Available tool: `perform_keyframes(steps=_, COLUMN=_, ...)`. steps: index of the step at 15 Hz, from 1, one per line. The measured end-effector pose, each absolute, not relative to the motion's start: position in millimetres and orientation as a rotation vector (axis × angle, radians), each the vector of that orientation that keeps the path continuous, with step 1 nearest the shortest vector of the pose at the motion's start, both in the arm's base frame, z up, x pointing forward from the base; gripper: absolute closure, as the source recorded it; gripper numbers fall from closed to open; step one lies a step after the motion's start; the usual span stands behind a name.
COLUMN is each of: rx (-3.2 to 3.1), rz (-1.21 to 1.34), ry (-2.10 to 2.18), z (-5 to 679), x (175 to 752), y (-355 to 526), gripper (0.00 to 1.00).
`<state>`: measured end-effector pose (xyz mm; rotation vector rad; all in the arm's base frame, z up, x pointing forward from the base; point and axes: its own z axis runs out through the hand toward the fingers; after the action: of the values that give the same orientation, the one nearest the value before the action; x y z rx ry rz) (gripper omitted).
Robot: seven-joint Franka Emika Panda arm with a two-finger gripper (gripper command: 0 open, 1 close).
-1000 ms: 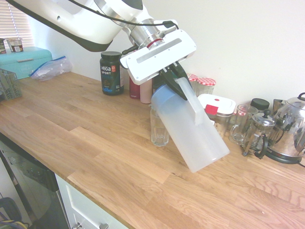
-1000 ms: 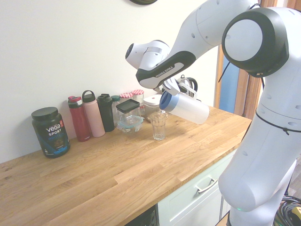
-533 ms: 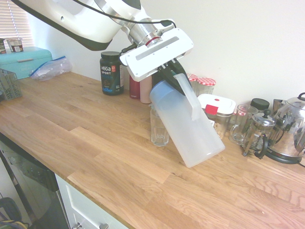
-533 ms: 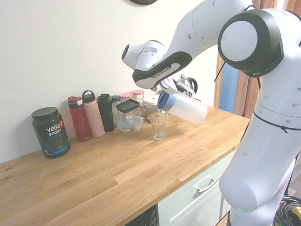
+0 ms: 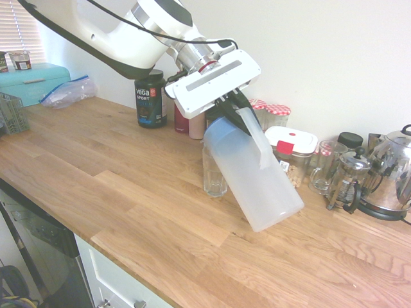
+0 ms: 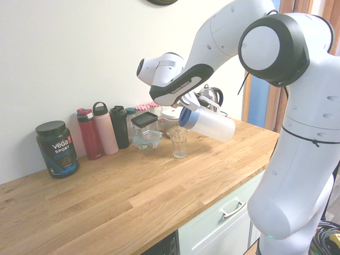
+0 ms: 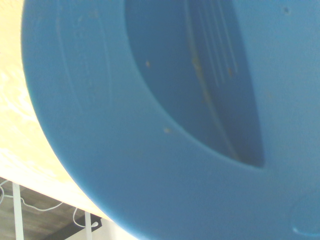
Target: Pour me some water
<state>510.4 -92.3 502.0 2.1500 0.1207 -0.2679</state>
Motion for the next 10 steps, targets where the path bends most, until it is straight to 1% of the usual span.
perform_keyframes(steps=6, rx=2.198, rz=-0.24, ry=0.078, z=510.1, x=511.9, y=-102.1, gripper=1.0)
perform_keyframes(steps=8, rx=2.304, rz=-0.182, ry=0.05, z=528.7, x=505.0, y=-113.3, gripper=1.0)
perform_keyframes(steps=10, rx=2.425, rz=-0.121, ry=0.02, z=558.4, x=486.5, y=-129.2, gripper=1.0)
